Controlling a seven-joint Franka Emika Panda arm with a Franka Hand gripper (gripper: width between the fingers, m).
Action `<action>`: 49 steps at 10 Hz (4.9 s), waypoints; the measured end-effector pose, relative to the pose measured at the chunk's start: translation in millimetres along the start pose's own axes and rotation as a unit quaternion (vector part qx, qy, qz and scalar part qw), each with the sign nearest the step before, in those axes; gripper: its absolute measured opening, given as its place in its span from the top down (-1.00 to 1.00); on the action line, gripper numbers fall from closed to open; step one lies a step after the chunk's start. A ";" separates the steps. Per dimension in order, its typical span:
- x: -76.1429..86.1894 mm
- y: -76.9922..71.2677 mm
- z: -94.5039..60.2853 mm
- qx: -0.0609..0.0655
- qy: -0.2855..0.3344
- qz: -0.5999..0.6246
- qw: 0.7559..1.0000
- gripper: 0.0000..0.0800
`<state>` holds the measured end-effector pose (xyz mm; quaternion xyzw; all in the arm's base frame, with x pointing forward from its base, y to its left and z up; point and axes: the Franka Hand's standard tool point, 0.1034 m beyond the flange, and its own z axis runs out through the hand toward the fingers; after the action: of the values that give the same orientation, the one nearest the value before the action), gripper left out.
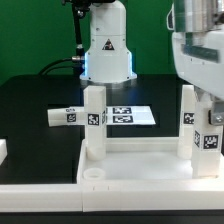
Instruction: Assemble desk
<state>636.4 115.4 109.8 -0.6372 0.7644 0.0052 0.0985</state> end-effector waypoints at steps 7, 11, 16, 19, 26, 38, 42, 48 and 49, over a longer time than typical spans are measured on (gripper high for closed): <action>-9.8 -2.3 -1.4 -0.038 -0.008 -0.266 0.963 -0.61; -3.3 -5.5 -2.8 -0.057 0.013 -0.480 0.875 -0.62; -0.5 -15.3 -4.5 -0.065 0.025 -0.491 0.868 0.05; 8.3 -15.8 -4.9 -0.060 0.025 -0.322 0.944 0.27; 10.8 -7.0 -5.4 -0.019 0.008 0.060 0.998 0.27; -3.2 -7.2 -1.4 -0.048 0.033 -0.471 0.880 -0.62; -1.4 -9.6 1.8 -0.036 0.039 -0.526 0.849 -0.40; 13.9 -8.8 1.3 -0.034 0.031 -0.267 0.963 0.28; 12.5 -6.4 1.9 -0.025 0.022 -0.187 0.982 0.28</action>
Offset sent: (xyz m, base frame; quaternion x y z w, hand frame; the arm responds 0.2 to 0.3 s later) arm 0.0065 0.0023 0.0038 -0.0778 0.0181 -0.3022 0.9499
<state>640.8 102.4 106.7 -0.7710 0.6334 -0.0081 0.0654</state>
